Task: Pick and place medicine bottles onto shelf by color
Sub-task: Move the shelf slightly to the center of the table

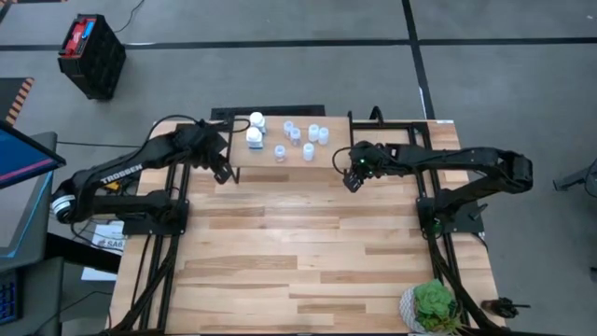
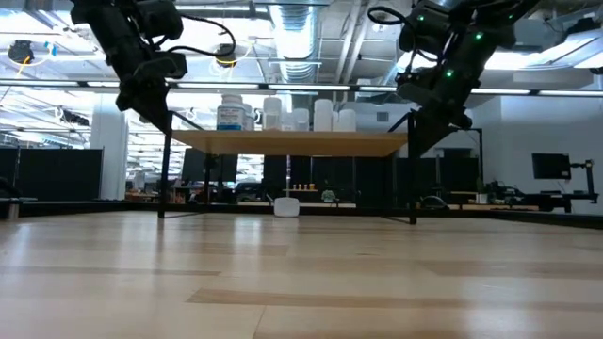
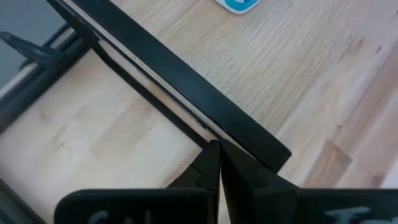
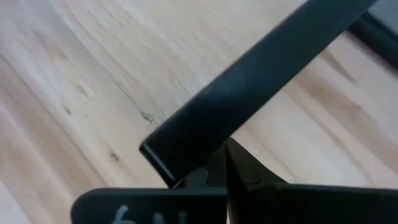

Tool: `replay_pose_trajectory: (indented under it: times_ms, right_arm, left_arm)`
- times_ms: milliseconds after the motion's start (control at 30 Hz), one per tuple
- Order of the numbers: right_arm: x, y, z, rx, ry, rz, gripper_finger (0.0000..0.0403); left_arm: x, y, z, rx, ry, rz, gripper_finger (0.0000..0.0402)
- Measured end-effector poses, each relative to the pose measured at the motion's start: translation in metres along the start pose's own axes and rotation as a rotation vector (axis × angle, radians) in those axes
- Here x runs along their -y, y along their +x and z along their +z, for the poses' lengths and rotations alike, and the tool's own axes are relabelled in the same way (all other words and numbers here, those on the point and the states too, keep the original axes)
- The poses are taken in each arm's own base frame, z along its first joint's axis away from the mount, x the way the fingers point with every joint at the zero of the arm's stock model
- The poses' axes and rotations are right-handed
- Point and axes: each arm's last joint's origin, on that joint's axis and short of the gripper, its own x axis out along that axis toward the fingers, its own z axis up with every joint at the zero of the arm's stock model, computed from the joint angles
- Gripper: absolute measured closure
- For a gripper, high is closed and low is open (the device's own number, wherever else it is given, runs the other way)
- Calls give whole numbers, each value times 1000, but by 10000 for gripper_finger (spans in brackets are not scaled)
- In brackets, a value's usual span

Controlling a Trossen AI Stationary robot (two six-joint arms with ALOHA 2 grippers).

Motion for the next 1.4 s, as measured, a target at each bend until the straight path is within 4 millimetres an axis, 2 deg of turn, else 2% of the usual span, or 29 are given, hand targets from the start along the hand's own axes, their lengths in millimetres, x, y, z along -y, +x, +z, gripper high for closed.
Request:
replay_pose_trajectory:
  times_ms: [467,833,1400]
  right_arm:
    - [-21,-6,-15,-55,-3,42,399]
    - [-37,-13,-27,-81,-8,61,399]
    - [-54,-25,-48,-169,7,52,400]
  left_arm:
    - [17,-25,-17,31,5,-30,401]
    - [34,-28,-25,11,14,-27,401]
    - [63,-34,-37,-4,57,-129,401]
